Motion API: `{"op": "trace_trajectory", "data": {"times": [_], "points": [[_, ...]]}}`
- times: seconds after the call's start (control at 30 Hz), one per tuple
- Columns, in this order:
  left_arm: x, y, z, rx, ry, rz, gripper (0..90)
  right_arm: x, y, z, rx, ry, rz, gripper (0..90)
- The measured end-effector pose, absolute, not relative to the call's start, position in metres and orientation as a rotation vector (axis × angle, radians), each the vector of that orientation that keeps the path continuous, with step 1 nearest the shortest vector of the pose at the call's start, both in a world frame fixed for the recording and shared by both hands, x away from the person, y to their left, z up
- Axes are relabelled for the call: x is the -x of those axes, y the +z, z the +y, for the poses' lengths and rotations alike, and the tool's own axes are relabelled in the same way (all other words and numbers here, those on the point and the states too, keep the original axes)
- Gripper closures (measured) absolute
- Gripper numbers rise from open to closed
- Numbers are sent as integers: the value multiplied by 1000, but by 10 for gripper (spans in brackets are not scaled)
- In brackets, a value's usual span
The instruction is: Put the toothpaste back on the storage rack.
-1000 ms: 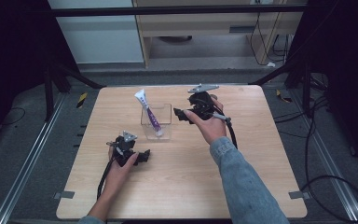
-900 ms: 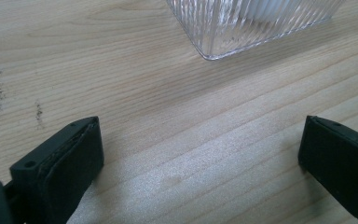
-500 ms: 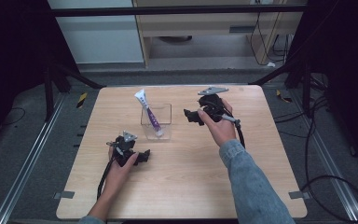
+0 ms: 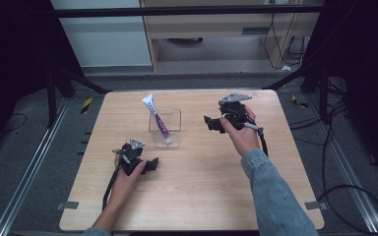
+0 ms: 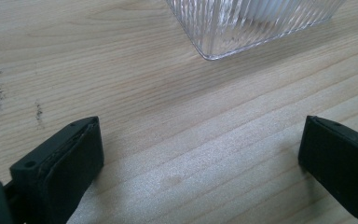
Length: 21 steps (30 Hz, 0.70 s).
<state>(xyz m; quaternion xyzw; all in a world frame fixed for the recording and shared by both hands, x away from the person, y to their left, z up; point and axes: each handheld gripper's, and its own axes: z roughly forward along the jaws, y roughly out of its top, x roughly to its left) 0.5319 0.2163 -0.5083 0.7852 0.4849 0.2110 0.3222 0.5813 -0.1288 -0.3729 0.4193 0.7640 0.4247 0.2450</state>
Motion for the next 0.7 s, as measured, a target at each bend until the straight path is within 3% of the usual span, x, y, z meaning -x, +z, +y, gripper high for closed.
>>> {"op": "trace_trajectory", "data": {"times": [0.7], "points": [[-532,-508,216,-2061,554,1273,0,-575,-402,-197,-1268,1061,2040,79]]}}
